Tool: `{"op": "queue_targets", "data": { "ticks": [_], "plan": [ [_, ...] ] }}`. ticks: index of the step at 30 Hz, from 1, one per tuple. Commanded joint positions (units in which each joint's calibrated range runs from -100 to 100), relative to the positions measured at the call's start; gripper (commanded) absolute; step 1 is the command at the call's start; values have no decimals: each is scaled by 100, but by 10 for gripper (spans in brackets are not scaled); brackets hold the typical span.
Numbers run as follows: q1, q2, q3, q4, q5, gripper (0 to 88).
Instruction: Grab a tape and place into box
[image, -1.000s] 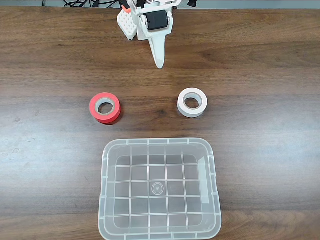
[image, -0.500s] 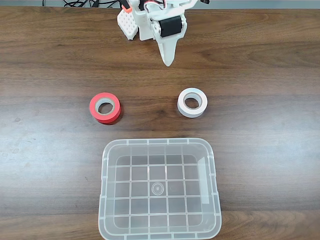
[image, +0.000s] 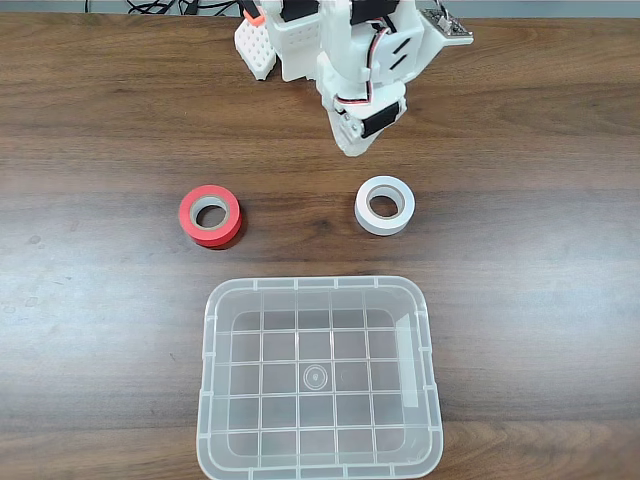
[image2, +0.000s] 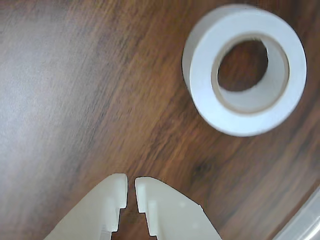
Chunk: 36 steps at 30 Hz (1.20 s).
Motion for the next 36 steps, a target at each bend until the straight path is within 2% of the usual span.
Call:
{"op": "queue_targets", "data": {
  "ticks": [1,9,11,15,17,36],
  "plan": [
    [-126,289,-545,-505,135,12],
    [-302,965,-580,-924,135,21],
    [-302,1125,-606,-924,125,60],
    [-302,1278,-597,-924,125,193],
    [-302,1319,-624,-933,125,224],
    [-514,1986,-536,-1344,109,224]
  ]
}}
